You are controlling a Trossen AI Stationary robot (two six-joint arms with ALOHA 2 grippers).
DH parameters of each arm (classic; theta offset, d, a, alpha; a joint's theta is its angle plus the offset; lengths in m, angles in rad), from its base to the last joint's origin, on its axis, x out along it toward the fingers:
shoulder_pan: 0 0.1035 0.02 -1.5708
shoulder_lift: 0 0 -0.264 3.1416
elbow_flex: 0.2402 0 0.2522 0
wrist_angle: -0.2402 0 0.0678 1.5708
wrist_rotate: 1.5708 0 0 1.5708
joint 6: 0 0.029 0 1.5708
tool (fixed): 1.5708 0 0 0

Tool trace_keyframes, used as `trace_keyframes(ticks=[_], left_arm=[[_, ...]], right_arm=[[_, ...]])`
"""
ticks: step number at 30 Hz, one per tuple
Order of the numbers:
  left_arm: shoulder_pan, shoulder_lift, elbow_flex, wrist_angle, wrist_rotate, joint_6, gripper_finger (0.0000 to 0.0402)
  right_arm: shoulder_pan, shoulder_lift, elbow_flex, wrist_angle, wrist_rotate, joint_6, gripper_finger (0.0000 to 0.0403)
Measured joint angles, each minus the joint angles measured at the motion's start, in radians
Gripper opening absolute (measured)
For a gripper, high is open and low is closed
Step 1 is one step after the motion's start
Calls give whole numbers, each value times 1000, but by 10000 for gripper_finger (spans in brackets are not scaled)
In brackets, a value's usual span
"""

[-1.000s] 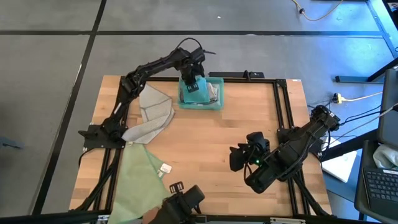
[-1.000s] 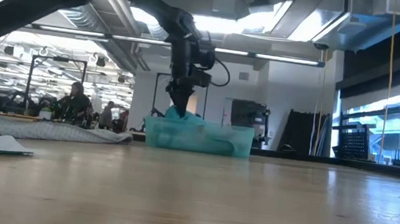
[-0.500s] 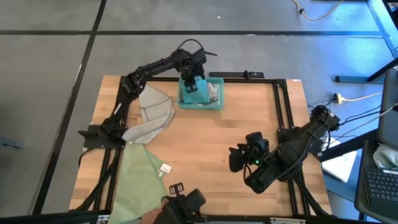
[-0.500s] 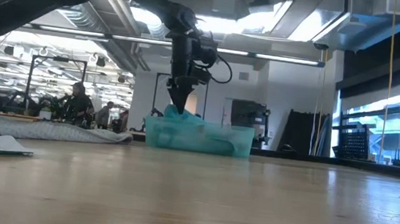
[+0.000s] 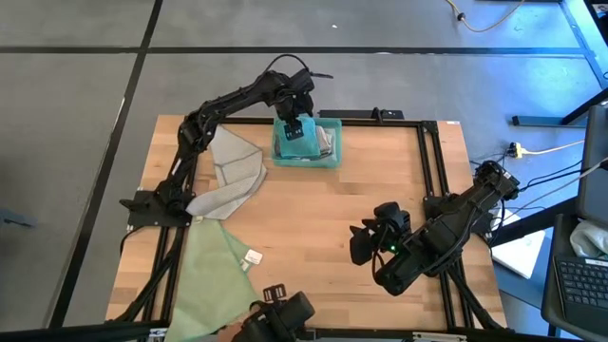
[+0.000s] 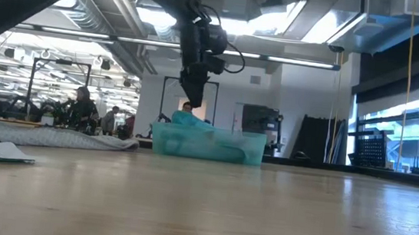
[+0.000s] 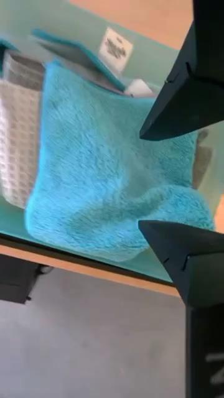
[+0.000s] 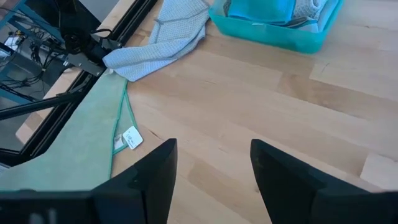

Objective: Fold microfiber towels
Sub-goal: Put the folded blue towel into the bin

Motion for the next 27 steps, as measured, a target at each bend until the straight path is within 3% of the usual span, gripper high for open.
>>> trace_keyframes(ticks=[3, 6, 12, 14, 19, 23, 27], left_arm=[[-17, -2, 0, 21, 25, 1, 225], [-43, 19, -18, 78, -19, 20, 224], [-66, 83, -41, 194, -257, 36, 221], [-64, 96, -43, 223, -241, 25, 221], [-61, 123, -50, 149, -62, -140, 221], [-90, 131, -64, 46, -67, -145, 221], [-108, 131, -72, 47, -50, -128, 221]], right_arm=[[10, 0, 0, 0, 0, 0, 207], [22, 0, 0, 1, 0, 1, 207], [37, 0, 0, 35, -1, 8, 207], [37, 0, 0, 55, -4, 9, 207], [37, 0, 0, 84, -22, 11, 207], [37, 0, 0, 84, -21, 6, 207], [37, 0, 0, 63, -19, -3, 207]])
